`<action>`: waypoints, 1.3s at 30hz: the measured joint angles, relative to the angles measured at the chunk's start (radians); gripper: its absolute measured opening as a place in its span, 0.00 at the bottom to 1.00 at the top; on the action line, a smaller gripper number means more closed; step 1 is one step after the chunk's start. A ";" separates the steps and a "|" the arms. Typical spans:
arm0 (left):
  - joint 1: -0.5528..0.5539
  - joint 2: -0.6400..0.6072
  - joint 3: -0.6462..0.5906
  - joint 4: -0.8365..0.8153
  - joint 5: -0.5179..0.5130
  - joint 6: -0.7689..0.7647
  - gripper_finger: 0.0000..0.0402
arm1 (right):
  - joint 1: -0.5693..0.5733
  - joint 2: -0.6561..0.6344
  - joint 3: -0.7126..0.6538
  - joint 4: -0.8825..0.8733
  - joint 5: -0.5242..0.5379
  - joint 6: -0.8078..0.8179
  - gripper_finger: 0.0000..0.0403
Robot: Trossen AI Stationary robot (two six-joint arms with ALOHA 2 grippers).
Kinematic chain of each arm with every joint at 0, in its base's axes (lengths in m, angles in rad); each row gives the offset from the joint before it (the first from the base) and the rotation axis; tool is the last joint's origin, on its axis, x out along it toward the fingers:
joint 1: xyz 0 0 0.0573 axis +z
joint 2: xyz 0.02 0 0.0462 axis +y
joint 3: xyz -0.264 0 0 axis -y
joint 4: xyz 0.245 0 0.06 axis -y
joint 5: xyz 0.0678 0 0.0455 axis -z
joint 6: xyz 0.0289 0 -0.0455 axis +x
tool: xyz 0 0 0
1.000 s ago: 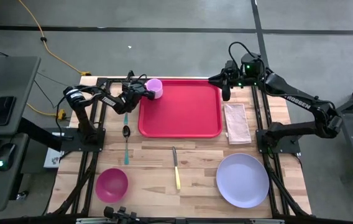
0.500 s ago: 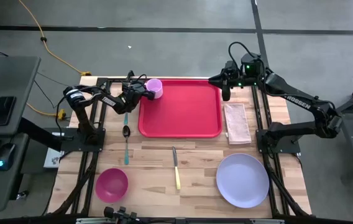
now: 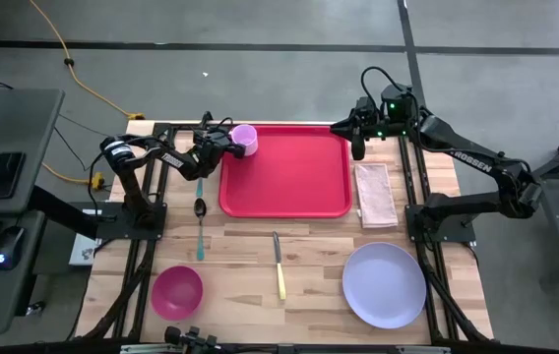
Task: Set up tray
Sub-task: Put the pink mug on the red tray
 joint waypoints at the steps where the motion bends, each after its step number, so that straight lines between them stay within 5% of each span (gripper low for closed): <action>1: 0.000 0.000 0.000 0.000 -0.003 0.000 0.16 | 0.000 0.000 0.000 0.000 0.000 0.000 0.12; 30: 0.000 0.000 0.000 0.018 -0.012 -0.010 0.17 | 0.000 0.000 0.000 0.000 0.000 0.017 0.11; 39: 0.000 0.000 0.000 -0.019 0.012 -0.010 0.36 | 0.000 0.000 0.000 0.000 0.000 0.017 0.11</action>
